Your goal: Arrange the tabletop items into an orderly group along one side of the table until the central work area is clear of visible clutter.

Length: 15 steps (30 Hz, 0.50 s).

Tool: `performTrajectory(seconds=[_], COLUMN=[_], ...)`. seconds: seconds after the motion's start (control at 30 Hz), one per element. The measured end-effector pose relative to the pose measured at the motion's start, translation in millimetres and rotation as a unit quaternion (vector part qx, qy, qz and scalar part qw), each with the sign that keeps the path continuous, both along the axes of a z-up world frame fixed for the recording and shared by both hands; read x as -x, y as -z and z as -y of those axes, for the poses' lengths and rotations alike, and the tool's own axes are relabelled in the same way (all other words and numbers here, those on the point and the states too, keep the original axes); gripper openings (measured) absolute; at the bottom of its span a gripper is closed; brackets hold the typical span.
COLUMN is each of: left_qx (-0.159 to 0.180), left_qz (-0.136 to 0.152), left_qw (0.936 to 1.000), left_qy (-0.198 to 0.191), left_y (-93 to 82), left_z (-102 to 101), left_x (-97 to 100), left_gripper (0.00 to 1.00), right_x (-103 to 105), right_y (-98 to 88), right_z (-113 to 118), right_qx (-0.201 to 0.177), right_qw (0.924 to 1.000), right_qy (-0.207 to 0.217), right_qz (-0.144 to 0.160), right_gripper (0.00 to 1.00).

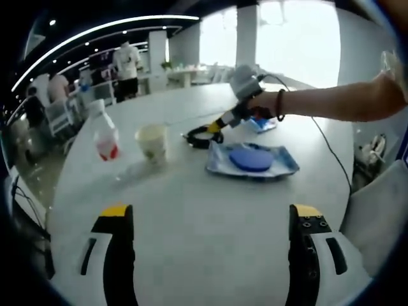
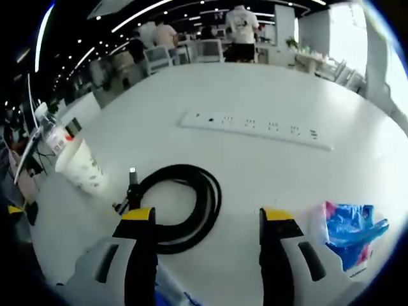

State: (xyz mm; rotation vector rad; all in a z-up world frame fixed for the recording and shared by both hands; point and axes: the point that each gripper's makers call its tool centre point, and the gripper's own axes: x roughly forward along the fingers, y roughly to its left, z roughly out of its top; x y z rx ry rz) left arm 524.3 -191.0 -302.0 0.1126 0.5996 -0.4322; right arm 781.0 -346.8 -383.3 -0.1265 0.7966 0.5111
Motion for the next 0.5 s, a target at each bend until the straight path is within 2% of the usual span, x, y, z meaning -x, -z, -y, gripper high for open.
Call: performTrajectory(seconds=[0.07,0.13,0.27,0.4,0.5], left_qx=[-0.001,-0.008,-0.023,-0.018,-0.017], left_qz=[-0.002,-0.005,-0.003,-0.001,0.003], left_qw=[1.0,0.9999,0.9997,0.9998,0.9998], left_qy=[-0.002,-0.008,-0.009,-0.007,-0.006], left_y=[0.6,2.1,2.3,0.6,-1.7], left_z=[-1,-4,-8,-7,-6], left_x=[0.1,0.2,-0.1,0.7,0.2], left_gripper=[0.99,0.99,0.99,0.99,0.99], right_x=[0,1,2,0,0], right_y=[3.1,7.3,7.2,8.1,7.9], right_z=[-1,0,-7,-8,-12], right_qx=[0.0,0.022,0.02,0.04,0.032], right_qw=[1.0,0.9997,0.9998,0.9991,0.9995], right_qy=[0.003,0.003,0.008,-0.007,-0.002], right_qz=[-0.005,-0.004,-0.002,0.008,0.003], right_gripper=[0.57,0.5,0.43,0.34,0.26])
